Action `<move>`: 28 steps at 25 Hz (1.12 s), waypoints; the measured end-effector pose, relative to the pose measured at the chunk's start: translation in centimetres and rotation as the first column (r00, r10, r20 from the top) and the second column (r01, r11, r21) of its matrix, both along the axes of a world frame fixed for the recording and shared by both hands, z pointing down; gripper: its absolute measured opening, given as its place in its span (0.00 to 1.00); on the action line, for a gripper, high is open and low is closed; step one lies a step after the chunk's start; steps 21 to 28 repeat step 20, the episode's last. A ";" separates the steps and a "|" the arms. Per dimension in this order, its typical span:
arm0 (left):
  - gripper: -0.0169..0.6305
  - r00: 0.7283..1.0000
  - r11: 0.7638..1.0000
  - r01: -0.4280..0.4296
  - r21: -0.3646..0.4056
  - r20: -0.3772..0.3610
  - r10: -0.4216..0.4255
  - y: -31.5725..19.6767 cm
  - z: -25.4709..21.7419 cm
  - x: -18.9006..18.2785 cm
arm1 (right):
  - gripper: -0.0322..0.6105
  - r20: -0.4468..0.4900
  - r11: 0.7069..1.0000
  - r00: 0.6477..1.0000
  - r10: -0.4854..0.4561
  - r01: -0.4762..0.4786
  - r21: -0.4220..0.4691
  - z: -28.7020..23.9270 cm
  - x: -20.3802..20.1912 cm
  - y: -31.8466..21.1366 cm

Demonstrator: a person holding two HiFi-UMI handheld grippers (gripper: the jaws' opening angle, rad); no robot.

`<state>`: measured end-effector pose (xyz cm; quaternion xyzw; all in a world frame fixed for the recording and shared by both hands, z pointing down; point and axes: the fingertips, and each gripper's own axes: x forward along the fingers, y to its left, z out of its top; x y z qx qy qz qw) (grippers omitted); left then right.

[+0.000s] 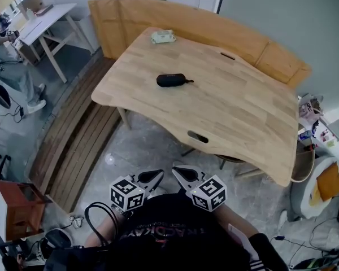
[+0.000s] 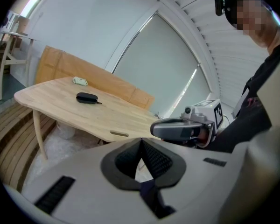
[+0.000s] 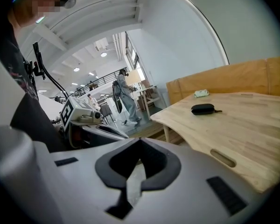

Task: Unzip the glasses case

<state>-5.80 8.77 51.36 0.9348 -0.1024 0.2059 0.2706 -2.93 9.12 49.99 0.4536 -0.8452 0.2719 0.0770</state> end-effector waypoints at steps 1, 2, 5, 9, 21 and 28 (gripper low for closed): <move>0.05 1.000 1.000 -0.001 0.002 -0.002 0.001 -0.1 0.0 0.0 | 0.08 -0.002 1.000 1.000 0.001 -0.001 0.001 0.0 0.0 -0.1; 0.05 1.000 1.000 -0.001 0.005 -0.003 0.001 -0.2 0.0 0.0 | 0.08 -0.004 1.000 1.000 0.002 -0.002 0.003 0.0 0.0 -0.1; 0.05 1.000 1.000 0.000 0.010 -0.007 0.000 -0.4 -0.1 -0.1 | 0.08 -0.009 1.000 1.000 0.003 -0.003 0.006 -0.1 0.0 -0.3; 0.05 1.000 1.000 0.006 0.008 -0.007 -0.006 -0.5 0.0 -0.5 | 0.08 -0.011 1.000 1.000 -0.006 0.006 0.000 0.0 -0.5 -0.5; 0.05 0.999 0.999 0.032 -0.014 -0.010 -0.032 -1.3 0.0 -1.5 | 0.08 -0.014 0.999 0.999 -0.035 0.035 -0.014 0.1 -1.5 -1.3; 0.05 0.999 0.999 0.032 -0.014 -0.010 -0.032 -1.3 0.0 -1.5 | 0.08 -0.014 0.999 0.999 -0.035 0.035 -0.014 0.1 -1.5 -1.3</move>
